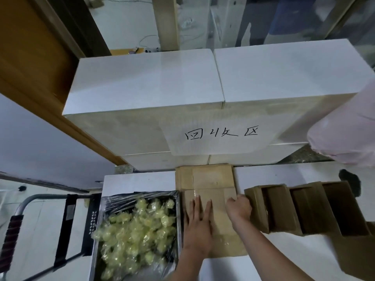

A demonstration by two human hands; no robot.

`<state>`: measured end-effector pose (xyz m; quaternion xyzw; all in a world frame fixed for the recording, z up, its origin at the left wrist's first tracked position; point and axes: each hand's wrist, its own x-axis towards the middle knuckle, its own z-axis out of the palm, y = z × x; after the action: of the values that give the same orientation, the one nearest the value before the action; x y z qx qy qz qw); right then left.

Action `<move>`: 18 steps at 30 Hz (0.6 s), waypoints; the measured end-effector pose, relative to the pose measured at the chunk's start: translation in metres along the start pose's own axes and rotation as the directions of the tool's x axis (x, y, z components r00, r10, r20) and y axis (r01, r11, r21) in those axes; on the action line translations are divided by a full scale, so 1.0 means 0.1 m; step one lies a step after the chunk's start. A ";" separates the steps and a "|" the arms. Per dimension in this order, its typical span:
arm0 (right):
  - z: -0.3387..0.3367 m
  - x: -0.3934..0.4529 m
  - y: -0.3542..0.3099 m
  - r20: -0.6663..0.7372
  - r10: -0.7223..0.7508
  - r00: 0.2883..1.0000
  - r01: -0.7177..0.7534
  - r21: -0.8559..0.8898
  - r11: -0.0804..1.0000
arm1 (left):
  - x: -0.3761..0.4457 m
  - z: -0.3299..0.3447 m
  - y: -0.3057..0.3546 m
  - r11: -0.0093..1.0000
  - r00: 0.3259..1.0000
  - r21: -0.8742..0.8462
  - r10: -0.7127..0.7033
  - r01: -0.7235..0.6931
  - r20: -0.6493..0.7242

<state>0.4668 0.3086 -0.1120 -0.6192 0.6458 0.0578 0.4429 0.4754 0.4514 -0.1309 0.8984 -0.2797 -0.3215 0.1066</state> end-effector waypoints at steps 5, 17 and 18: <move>0.06 0.12 -0.04 -0.028 -0.024 0.999 0.026 0.067 0.997 | 0.10 0.05 -0.04 1.000 0.999 -0.006 -0.026 0.025 -0.023; 0.18 0.05 0.34 0.289 -0.634 0.717 0.664 -0.561 0.494 | 0.34 0.18 -0.08 0.998 0.976 0.058 0.002 0.011 -0.217; 0.22 0.08 0.36 0.344 -0.625 0.701 0.680 -0.588 0.439 | 0.40 0.18 -0.09 0.998 0.970 0.056 0.001 0.013 -0.243</move>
<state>0.4483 0.3244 -0.1479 -0.9323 0.2712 0.1368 0.1963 0.4931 0.4359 -0.1692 0.9346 -0.2706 -0.2012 0.1134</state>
